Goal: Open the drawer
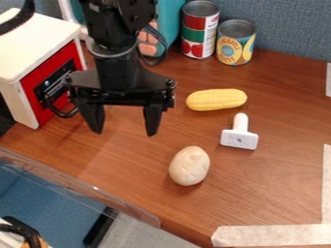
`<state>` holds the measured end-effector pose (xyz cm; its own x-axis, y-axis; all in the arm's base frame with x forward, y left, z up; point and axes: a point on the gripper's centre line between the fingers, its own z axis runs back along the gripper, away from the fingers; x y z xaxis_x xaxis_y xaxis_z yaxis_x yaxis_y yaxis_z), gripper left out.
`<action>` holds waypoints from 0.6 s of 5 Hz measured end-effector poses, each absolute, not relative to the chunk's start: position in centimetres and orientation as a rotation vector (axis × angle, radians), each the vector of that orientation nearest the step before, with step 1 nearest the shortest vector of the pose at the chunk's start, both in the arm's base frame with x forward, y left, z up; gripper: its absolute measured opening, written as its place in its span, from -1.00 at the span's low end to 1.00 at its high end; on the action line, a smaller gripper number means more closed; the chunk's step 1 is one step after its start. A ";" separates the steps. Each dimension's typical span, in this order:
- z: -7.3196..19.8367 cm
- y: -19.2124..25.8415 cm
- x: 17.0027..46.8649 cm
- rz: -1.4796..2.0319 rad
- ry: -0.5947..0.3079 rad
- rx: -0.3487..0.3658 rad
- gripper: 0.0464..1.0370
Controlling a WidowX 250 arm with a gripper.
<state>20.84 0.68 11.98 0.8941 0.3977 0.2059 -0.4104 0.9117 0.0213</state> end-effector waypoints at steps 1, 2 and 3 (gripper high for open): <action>11.5 0.7 20.8 0.417 -0.184 0.070 0.92; 9.4 2.7 23.0 0.442 -0.136 0.122 0.92; 8.5 4.4 25.3 0.472 -0.135 0.171 0.92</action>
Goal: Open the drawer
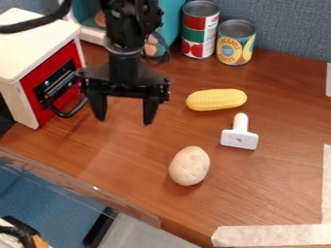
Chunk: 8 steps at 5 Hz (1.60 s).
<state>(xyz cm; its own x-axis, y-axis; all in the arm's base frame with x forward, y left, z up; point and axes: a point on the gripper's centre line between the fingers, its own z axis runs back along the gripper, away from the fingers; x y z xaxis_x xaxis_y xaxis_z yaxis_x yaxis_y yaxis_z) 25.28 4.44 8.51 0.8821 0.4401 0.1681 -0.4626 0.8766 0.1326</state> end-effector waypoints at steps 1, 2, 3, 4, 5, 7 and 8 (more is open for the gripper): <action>7.3 6.3 27.2 0.465 -0.130 0.220 0.92; 6.9 8.0 28.8 0.362 -0.100 0.243 0.92; 7.3 8.8 29.4 0.267 -0.104 0.278 0.92; 6.8 10.3 29.3 0.220 -0.073 0.296 0.92; 6.3 11.2 29.0 0.234 -0.059 0.296 0.92; 5.2 13.4 28.7 0.276 -0.033 0.308 0.92; 4.6 14.4 28.5 0.302 -0.015 0.304 0.92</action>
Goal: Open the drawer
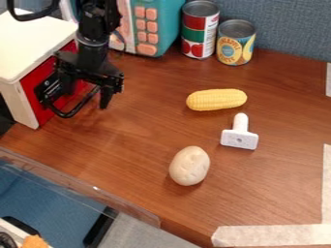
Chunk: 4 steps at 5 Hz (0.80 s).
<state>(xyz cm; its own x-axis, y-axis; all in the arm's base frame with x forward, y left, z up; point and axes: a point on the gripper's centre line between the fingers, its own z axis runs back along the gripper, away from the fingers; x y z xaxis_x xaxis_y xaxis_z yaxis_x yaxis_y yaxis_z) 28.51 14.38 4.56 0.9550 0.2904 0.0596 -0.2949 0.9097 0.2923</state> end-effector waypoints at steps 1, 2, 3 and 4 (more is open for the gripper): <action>4.2 14.5 28.5 0.324 -0.014 0.291 0.83; 3.7 14.6 28.3 0.413 -0.005 0.266 0.25; 3.6 14.5 28.3 0.437 -0.001 0.254 -0.38; 3.7 14.2 28.3 0.442 0.009 0.237 -0.54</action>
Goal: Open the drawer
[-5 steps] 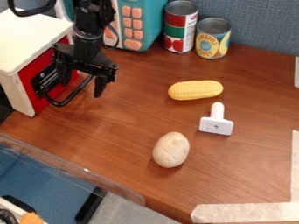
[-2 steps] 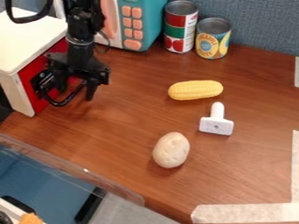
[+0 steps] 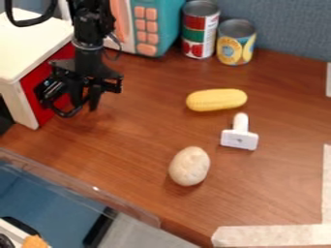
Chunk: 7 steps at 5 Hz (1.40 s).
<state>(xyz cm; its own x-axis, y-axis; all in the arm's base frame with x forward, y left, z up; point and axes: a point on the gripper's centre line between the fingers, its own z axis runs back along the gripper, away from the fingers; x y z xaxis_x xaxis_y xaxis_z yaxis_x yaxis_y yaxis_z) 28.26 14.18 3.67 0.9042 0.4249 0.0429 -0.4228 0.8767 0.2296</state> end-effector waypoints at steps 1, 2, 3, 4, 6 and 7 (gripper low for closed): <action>3.7 13.8 28.2 0.449 0.026 0.225 -0.54; 3.6 12.7 28.3 0.452 0.040 0.197 -0.54; 3.6 11.5 28.3 0.452 0.054 0.160 -0.54; 4.2 10.5 28.6 0.444 0.044 0.134 -0.54; 4.5 6.9 28.5 0.391 0.048 0.100 -0.59; 4.7 5.0 27.9 0.360 0.050 0.088 -0.60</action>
